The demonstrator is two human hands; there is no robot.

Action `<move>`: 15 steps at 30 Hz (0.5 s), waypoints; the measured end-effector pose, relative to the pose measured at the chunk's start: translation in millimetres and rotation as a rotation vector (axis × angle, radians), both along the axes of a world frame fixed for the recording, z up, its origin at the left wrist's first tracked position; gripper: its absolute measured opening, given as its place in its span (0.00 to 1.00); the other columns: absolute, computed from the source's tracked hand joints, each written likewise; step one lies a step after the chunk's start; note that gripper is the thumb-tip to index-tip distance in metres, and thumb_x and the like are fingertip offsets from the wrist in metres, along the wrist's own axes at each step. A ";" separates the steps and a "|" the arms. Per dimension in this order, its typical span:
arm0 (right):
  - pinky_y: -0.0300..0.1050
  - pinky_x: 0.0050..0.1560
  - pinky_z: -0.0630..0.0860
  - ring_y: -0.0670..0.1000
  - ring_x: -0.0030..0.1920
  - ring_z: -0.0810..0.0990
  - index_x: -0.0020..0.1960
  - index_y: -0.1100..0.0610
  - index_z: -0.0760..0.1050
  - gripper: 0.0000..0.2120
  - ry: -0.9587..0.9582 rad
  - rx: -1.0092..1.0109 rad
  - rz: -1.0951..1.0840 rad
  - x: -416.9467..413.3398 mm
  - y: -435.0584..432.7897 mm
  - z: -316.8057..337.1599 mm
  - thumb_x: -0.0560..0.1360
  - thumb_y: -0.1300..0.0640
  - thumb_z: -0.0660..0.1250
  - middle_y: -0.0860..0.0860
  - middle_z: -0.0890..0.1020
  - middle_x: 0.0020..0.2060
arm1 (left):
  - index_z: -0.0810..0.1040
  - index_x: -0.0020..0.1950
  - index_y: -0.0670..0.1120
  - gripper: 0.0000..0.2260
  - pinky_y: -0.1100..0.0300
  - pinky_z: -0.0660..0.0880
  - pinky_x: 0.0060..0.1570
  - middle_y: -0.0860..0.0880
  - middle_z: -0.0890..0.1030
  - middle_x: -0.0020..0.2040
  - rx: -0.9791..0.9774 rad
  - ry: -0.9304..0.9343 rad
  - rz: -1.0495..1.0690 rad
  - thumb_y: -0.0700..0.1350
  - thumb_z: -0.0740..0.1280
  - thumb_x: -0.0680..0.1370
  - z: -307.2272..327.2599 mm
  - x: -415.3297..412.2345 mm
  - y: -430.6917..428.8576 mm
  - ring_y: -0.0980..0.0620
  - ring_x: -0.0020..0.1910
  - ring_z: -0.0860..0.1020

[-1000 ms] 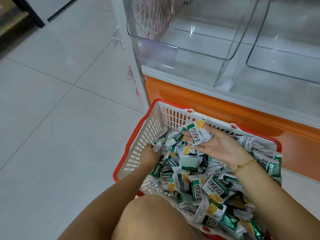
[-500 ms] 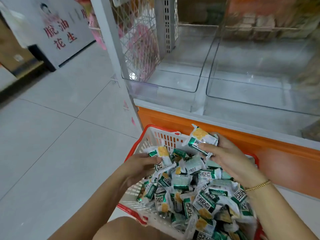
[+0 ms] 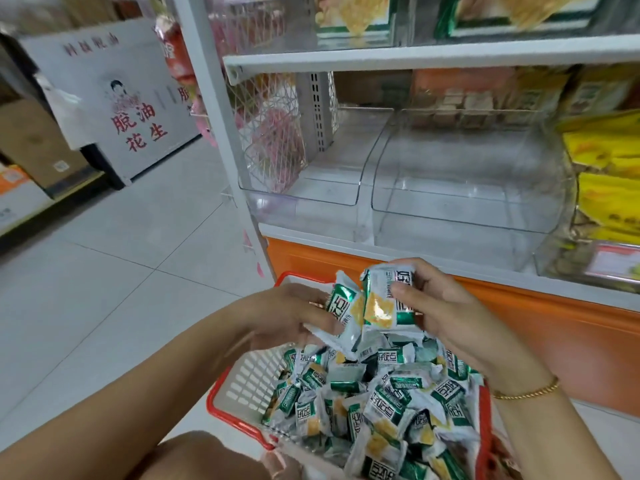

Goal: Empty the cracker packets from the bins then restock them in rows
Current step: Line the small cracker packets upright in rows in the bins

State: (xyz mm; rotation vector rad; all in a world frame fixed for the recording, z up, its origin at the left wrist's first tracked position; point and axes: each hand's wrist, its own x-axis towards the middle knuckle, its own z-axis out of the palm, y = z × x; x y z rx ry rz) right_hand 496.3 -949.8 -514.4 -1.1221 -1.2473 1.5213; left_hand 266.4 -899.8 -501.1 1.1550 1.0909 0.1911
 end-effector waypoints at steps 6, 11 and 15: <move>0.50 0.56 0.77 0.55 0.50 0.82 0.60 0.53 0.72 0.28 -0.101 0.074 -0.029 17.3 -12.6 18.5 0.62 0.52 0.74 0.54 0.84 0.49 | 0.75 0.54 0.39 0.23 0.60 0.76 0.44 0.43 0.80 0.47 0.046 0.005 0.157 0.44 0.76 0.63 14.6 20.8 -11.2 0.47 0.47 0.76; 0.49 0.58 0.76 0.47 0.53 0.82 0.54 0.53 0.80 0.22 -0.242 0.154 0.045 35.6 -22.3 31.5 0.61 0.54 0.76 0.47 0.85 0.48 | 0.74 0.60 0.31 0.24 0.60 0.79 0.46 0.39 0.81 0.56 0.027 0.030 0.105 0.43 0.74 0.69 22.9 32.8 -20.3 0.48 0.49 0.79; 0.45 0.54 0.76 0.43 0.51 0.82 0.51 0.49 0.81 0.20 -0.283 0.218 0.071 36.5 -27.5 32.1 0.59 0.50 0.76 0.45 0.85 0.47 | 0.78 0.60 0.38 0.13 0.61 0.79 0.47 0.42 0.82 0.56 0.055 0.038 0.045 0.38 0.68 0.76 21.4 48.3 -29.1 0.51 0.49 0.80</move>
